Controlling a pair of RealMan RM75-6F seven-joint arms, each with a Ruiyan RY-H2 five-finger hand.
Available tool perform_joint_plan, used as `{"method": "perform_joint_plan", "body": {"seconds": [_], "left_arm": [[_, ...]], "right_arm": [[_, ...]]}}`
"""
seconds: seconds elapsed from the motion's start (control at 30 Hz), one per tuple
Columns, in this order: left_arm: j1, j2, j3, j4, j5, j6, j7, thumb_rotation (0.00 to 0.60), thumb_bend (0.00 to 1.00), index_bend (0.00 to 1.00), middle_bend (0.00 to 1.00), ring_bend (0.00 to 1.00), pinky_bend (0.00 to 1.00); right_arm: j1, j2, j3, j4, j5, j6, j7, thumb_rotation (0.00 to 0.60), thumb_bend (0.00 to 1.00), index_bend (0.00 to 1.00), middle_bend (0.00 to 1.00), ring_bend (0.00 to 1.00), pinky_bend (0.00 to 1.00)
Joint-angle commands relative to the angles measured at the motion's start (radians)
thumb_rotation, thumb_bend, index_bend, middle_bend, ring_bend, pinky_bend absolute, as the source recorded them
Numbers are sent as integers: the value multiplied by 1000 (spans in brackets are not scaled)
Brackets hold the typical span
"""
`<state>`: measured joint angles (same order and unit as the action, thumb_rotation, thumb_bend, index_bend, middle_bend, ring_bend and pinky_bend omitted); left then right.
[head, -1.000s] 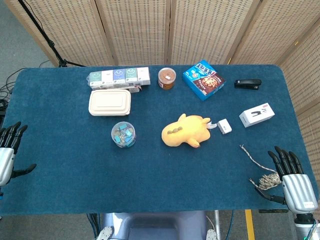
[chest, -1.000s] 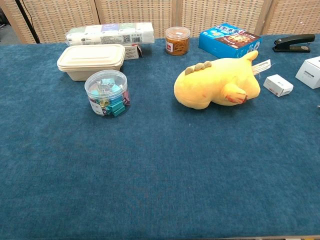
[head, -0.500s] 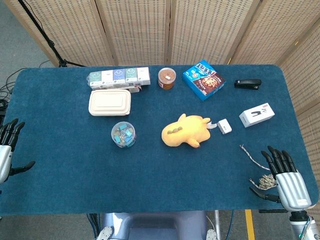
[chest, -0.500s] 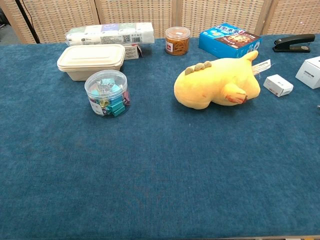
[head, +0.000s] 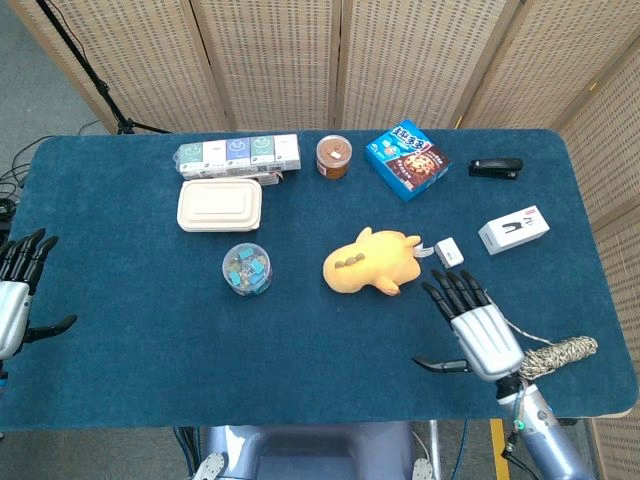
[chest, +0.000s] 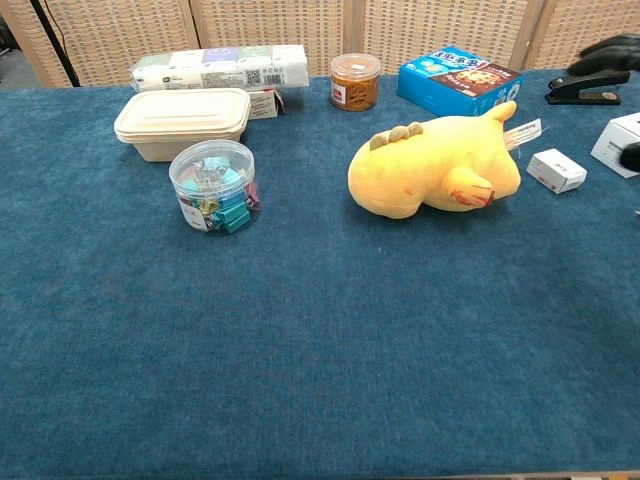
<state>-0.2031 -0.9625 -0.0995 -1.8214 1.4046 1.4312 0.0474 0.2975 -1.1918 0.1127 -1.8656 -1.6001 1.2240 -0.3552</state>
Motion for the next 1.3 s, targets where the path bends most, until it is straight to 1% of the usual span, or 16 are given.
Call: {"method": "perform_joint_plan", "body": {"seconds": [0.03,0.17,0.33,0.4,0.47,0.6,0.77,0.9,1.13,1.3], "left_arm": [[3,4,-3,0,-1,1,-10,600,0,0,0,0,0],[6,9,0,2,7,-1,-27,600,0,0,0,0,0],[6,13,1,7,9,-9,-40,600,0,0,0,0,0],[5,13,1,6,8,-15,-41,600,0,0,0,0,0],[4,12,4,7,10,-20,-31,600,0,0,0,0,0],[1,13,5,5,3,-33,-28,600,0,0,0,0,0],[-4,18,4,2,-5,-50,-34,600,0,0,0,0,0],[-2,20,3,5,-8,-50,-43,600,0,0,0,0,0],[-8,27,-1,9,-22,-71,-55,600,0,0,0,0,0],[-8,34,1,11,-17,-77,-73,600,0,0,0,0,0]], "right_arm": [[95,-94,63,-25,86,-98,-74,0,0,0,0,0,0],[178,-205,111,25,169,-156,-118,0,0,0,0,0,0],[252,-325,139,113,241,-192,-148,0,0,0,0,0,0],[288,-379,157,179,266,-195,-180,0,0,0,0,0,0],[320,-442,175,270,281,-174,-238,0,0,0,0,0,0],[362,-532,196,369,328,-178,-213,0,0,0,0,0,0],[448,-612,245,484,383,-231,-182,0,0,0,0,0,0],[502,-661,273,550,426,-246,-195,0,0,0,0,0,0],[563,-748,299,614,502,-226,-237,0,0,0,0,0,0],[617,-802,318,690,551,-237,-257,0,0,0,0,0,0]]}}
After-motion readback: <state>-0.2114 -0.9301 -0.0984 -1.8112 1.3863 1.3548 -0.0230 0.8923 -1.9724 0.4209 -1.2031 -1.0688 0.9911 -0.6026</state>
